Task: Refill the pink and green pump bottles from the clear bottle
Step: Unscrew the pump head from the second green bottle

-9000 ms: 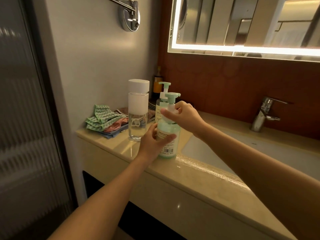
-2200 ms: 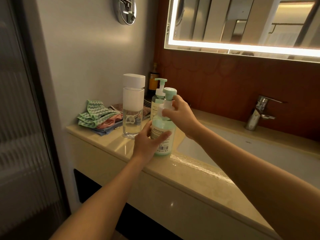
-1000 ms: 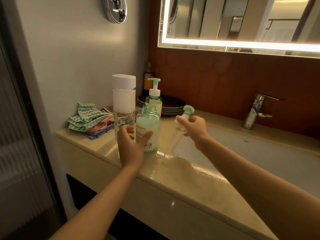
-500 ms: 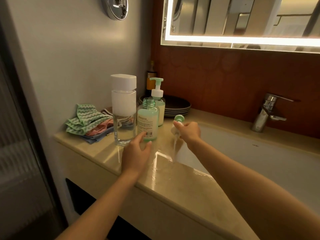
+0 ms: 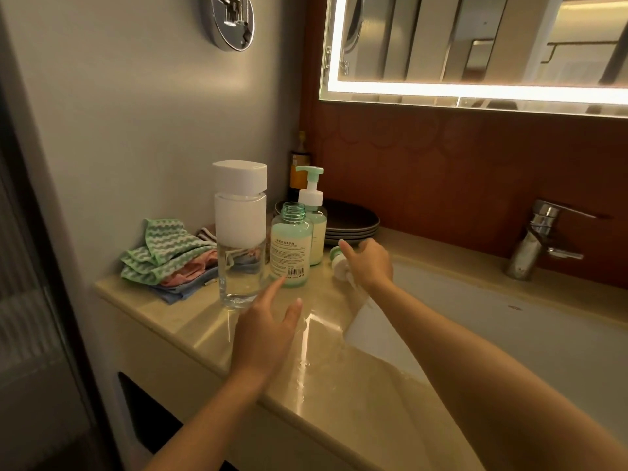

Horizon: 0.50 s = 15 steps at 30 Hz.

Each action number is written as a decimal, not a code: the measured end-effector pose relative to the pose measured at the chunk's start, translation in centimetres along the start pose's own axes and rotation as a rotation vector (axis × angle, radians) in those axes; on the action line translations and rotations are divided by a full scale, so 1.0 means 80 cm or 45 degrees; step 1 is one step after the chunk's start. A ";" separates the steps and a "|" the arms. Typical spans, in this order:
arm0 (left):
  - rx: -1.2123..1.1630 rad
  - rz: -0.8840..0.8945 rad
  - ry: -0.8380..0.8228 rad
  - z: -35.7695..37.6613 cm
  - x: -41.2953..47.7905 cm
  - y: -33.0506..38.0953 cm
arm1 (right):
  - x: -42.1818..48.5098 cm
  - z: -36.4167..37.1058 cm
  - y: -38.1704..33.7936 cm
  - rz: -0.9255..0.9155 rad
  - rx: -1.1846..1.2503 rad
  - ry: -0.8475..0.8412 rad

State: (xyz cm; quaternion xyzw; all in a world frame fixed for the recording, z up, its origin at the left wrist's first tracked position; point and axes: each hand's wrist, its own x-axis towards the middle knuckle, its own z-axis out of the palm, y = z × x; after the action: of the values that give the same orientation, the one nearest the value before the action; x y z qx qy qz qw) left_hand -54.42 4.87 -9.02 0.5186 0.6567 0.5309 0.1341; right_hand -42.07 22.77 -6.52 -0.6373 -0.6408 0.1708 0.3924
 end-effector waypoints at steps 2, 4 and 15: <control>-0.013 0.008 0.015 0.000 0.001 -0.001 | 0.011 -0.004 -0.015 -0.165 0.075 0.052; -0.031 0.008 0.023 0.001 0.002 -0.002 | 0.022 -0.010 -0.035 -0.283 0.207 0.032; -0.070 -0.009 0.032 0.003 0.005 -0.006 | 0.061 0.011 -0.113 -0.107 0.461 -0.441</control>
State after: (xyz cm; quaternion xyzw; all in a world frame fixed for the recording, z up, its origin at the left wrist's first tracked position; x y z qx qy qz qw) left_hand -54.67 5.40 -9.40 0.5055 0.6453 0.5549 0.1419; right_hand -48.31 26.48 0.84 -0.4907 -0.6835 0.3730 0.3911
